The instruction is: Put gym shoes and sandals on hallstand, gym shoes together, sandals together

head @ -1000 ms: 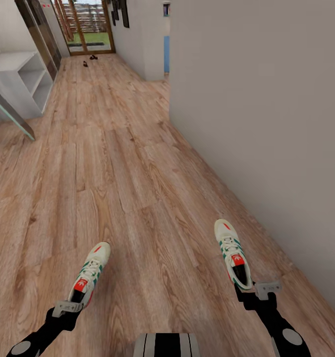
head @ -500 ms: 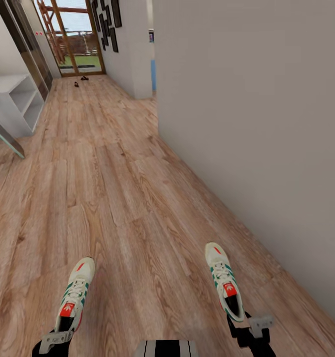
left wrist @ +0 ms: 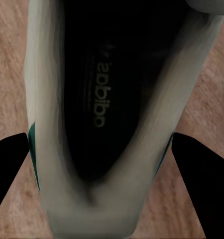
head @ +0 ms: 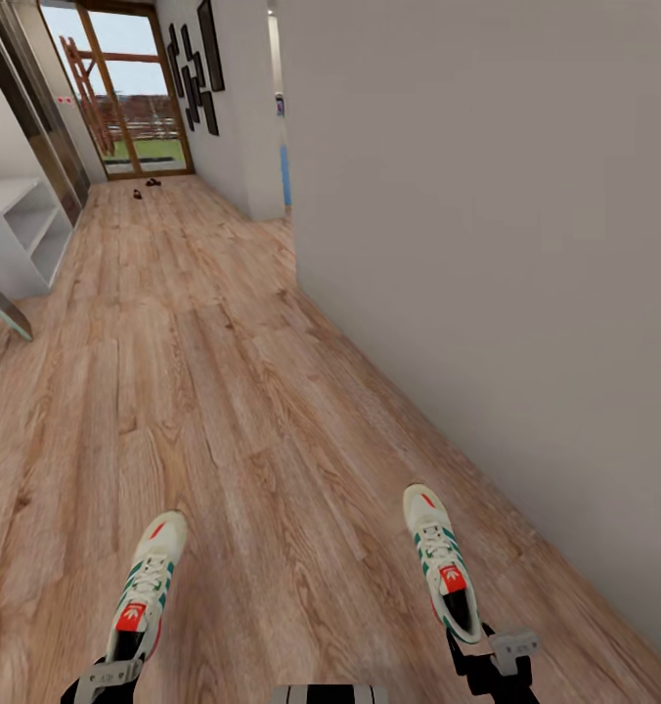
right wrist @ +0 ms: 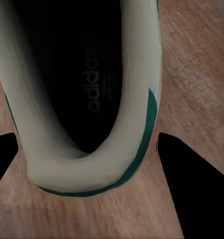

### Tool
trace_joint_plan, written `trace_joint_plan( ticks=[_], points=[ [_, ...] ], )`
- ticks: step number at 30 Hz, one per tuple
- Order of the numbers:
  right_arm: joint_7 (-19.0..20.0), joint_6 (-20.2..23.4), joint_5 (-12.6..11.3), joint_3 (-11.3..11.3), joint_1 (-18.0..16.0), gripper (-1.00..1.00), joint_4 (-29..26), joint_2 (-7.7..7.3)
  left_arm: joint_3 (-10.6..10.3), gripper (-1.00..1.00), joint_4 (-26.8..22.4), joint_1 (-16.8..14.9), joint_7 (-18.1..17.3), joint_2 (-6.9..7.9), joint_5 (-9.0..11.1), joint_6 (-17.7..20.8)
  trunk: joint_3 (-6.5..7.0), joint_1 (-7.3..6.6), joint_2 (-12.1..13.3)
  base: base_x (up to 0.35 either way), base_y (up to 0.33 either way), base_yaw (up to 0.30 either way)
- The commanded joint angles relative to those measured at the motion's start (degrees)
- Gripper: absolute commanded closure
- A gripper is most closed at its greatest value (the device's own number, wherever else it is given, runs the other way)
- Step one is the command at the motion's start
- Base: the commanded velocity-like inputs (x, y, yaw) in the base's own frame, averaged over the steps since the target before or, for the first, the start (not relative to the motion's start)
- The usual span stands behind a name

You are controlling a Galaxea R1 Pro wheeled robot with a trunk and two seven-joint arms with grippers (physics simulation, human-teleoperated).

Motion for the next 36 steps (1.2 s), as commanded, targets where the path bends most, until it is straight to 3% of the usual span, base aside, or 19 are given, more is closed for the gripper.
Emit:
trace_joint_plan(
  ticks=[1,23,36],
  points=[
    [0.5,-0.2,0.2,-0.3,0.0,1.00,0.0,0.05,0.5,1.00,0.0,0.0,-0.2,-0.03,-0.5,-0.2,0.23,-0.23,0.4,0.000,0.000,-0.119],
    [0.6,0.0,0.3,-0.2,0.0,1.00,0.2,0.23,0.5,1.00,0.0,0.0,-0.2,0.02,-0.4,-0.2,4.93,-5.07,9.2,0.000,0.000,-0.042],
    [-0.7,-0.2,0.3,-0.3,0.0,1.00,0.6,0.12,0.5,1.00,0.1,0.0,-0.1,-1.35,-0.3,-0.1,4.93,-5.07,9.2,0.000,0.000,0.174]
  ],
)
